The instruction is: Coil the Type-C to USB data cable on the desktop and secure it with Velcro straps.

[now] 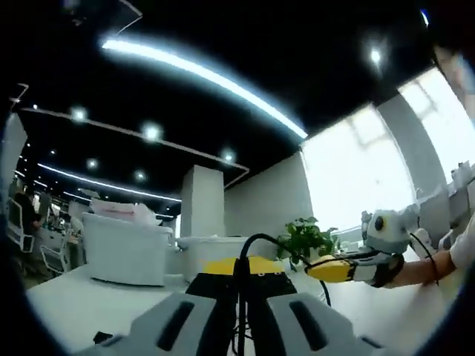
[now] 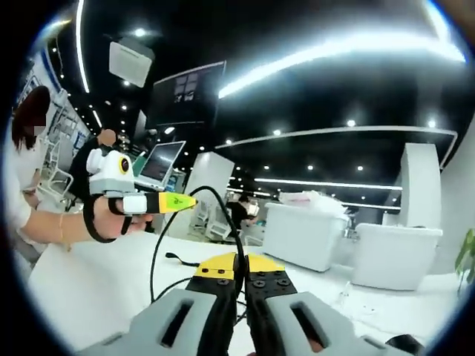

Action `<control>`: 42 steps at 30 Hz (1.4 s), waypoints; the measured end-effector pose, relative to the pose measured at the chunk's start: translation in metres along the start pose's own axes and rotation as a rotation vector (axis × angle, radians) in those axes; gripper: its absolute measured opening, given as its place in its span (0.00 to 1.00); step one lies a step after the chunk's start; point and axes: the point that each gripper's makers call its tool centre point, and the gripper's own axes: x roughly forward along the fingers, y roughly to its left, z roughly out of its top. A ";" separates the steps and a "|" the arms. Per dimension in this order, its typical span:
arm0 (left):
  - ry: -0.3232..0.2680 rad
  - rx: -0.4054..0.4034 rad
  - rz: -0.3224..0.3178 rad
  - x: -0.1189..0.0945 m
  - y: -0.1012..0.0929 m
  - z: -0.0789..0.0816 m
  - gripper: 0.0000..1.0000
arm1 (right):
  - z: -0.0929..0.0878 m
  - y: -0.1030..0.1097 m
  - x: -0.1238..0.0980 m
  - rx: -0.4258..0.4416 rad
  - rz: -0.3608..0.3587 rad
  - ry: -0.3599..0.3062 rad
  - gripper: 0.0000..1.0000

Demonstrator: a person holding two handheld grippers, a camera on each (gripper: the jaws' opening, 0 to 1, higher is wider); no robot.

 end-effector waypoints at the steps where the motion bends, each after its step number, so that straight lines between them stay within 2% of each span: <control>1: -0.001 -0.041 -0.015 0.001 -0.002 0.000 0.04 | 0.005 -0.005 -0.001 -0.031 -0.024 -0.015 0.02; 2: -0.004 -0.093 -0.038 0.001 -0.005 0.000 0.04 | 0.012 -0.009 -0.004 -0.078 -0.052 -0.040 0.02; 4: 0.008 -0.163 -0.080 0.002 -0.011 -0.004 0.04 | 0.021 -0.013 -0.006 -0.109 -0.084 -0.068 0.02; 7: 0.003 -0.248 -0.108 0.004 -0.013 -0.006 0.04 | 0.027 -0.017 -0.006 -0.116 -0.110 -0.086 0.02; 9: -0.003 -0.259 -0.099 0.005 -0.010 -0.006 0.04 | 0.028 -0.018 -0.006 -0.099 -0.118 -0.092 0.02; 13: -0.012 -0.283 -0.074 0.005 -0.003 -0.007 0.04 | 0.013 -0.009 0.000 0.070 -0.063 -0.059 0.02; 15: -0.008 -0.293 -0.054 0.004 0.003 -0.010 0.04 | 0.001 -0.004 0.002 0.185 -0.037 -0.034 0.02; 20: 0.005 -0.309 -0.034 0.003 0.007 -0.017 0.04 | -0.014 0.001 0.005 0.192 -0.020 0.008 0.02; 23: 0.029 -0.241 -0.008 0.003 0.010 -0.022 0.04 | -0.019 0.001 0.004 0.215 -0.012 0.026 0.02; 26: 0.039 -0.221 -0.009 0.004 0.008 -0.024 0.04 | -0.021 0.000 0.003 0.225 -0.016 0.036 0.02; 28: 0.074 -0.148 0.001 0.004 0.008 -0.029 0.04 | -0.021 -0.004 0.003 0.106 -0.019 0.063 0.03; 30: 0.090 -0.079 -0.004 0.005 0.005 -0.030 0.04 | -0.017 -0.007 0.004 0.025 -0.039 0.056 0.04; 32: 0.104 -0.065 -0.023 0.006 -0.002 -0.031 0.04 | -0.009 -0.002 0.007 0.019 -0.021 0.031 0.07; 34: 0.131 -0.004 -0.044 0.007 -0.009 -0.035 0.04 | -0.002 0.002 0.011 -0.003 -0.013 0.020 0.13; 36: 0.152 0.055 -0.065 0.008 -0.016 -0.039 0.04 | 0.006 0.010 0.016 -0.065 0.005 0.005 0.13; 38: 0.161 0.070 -0.081 0.009 -0.024 -0.041 0.04 | 0.004 0.017 0.023 -0.121 0.006 0.027 0.13; 40: 0.167 0.080 -0.085 0.008 -0.023 -0.042 0.04 | 0.001 0.011 0.024 -0.205 -0.044 0.055 0.06; 42: 0.169 0.056 -0.080 0.008 -0.020 -0.042 0.04 | -0.002 0.016 0.025 -0.201 -0.020 0.056 0.04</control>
